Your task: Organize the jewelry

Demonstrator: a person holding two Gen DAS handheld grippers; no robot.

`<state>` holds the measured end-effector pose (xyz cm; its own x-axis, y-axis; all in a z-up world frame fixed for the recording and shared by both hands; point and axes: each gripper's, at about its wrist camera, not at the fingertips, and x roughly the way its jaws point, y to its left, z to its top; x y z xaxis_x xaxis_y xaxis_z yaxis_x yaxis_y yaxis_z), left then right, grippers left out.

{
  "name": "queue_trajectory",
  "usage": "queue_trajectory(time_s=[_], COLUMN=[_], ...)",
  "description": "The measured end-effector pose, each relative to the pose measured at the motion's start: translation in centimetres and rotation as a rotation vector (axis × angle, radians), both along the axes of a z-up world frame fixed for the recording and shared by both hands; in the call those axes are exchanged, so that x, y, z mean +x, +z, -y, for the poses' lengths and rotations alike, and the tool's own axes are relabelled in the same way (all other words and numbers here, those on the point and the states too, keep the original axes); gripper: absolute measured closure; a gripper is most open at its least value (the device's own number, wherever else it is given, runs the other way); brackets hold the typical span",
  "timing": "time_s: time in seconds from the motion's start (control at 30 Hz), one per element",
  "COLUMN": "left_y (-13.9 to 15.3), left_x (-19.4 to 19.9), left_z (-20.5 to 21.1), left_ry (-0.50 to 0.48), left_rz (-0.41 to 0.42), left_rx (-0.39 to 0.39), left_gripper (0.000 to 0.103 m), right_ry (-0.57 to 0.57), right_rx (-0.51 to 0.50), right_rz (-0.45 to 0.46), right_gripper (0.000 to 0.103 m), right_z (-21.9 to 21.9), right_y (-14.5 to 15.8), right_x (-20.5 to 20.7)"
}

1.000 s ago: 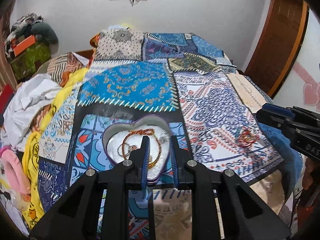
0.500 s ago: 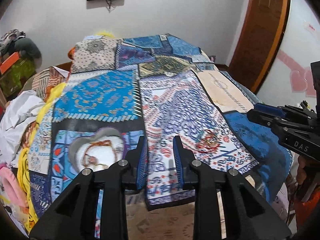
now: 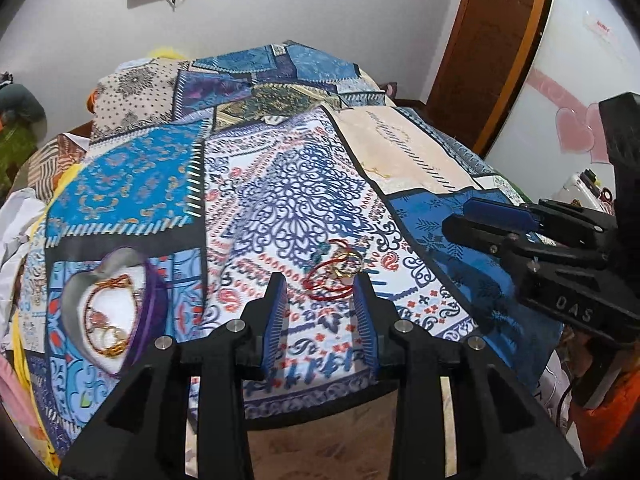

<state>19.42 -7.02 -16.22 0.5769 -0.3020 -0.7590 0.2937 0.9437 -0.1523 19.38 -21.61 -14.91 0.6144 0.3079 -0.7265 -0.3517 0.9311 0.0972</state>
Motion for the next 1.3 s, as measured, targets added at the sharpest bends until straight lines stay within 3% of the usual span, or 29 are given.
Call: queue_trajectory(time_s=[0.3, 0.43, 0.53, 0.63, 0.83, 0.97, 1.03, 1.1, 1.23, 1.3], left_y=[-0.7, -1.3, -1.2, -0.3, 1.9, 1.8, 1.3, 0.8, -0.3, -1.0], left_x=[1.0, 1.2, 1.1, 0.7, 0.1, 0.6, 0.8, 0.8, 1.3, 1.7], left_z=[0.2, 0.1, -0.1, -0.3, -1.6, -2.1, -1.9, -1.7, -1.0, -0.9], left_ry=[0.022, 0.021, 0.021, 0.021, 0.051, 0.052, 0.039, 0.038, 0.029, 0.030], left_rz=[-0.026, -0.049, -0.048, -0.012, 0.059, 0.040, 0.017, 0.011, -0.006, -0.025], left_rx=[-0.037, -0.052, -0.085, -0.099, -0.113, -0.097, -0.085, -0.074, -0.065, -0.069], left_gripper=[0.071, 0.093, 0.101, 0.103, 0.103, 0.101, 0.079, 0.072, 0.072, 0.084], right_ry=[0.011, 0.015, 0.021, 0.029, 0.047, 0.059, 0.062, 0.062, 0.051, 0.046], right_rx=[0.001, 0.003, 0.006, 0.002, -0.002, -0.003, -0.003, -0.006, -0.007, -0.002], right_rz=[-0.014, -0.014, -0.016, -0.017, -0.019, -0.021, -0.024, -0.026, -0.021, -0.021], right_gripper=[0.074, 0.074, 0.074, 0.074, 0.074, 0.074, 0.074, 0.074, 0.062, 0.062], right_z=[0.2, 0.0, -0.1, -0.4, -1.2, -1.7, -1.8, -1.8, -1.5, -1.3], right_y=[-0.6, -0.7, -0.8, -0.8, -0.7, -0.7, -0.8, -0.8, -0.8, -0.7], right_x=[-0.1, 0.0, 0.0, -0.1, -0.2, -0.3, -0.3, -0.4, -0.5, -0.4])
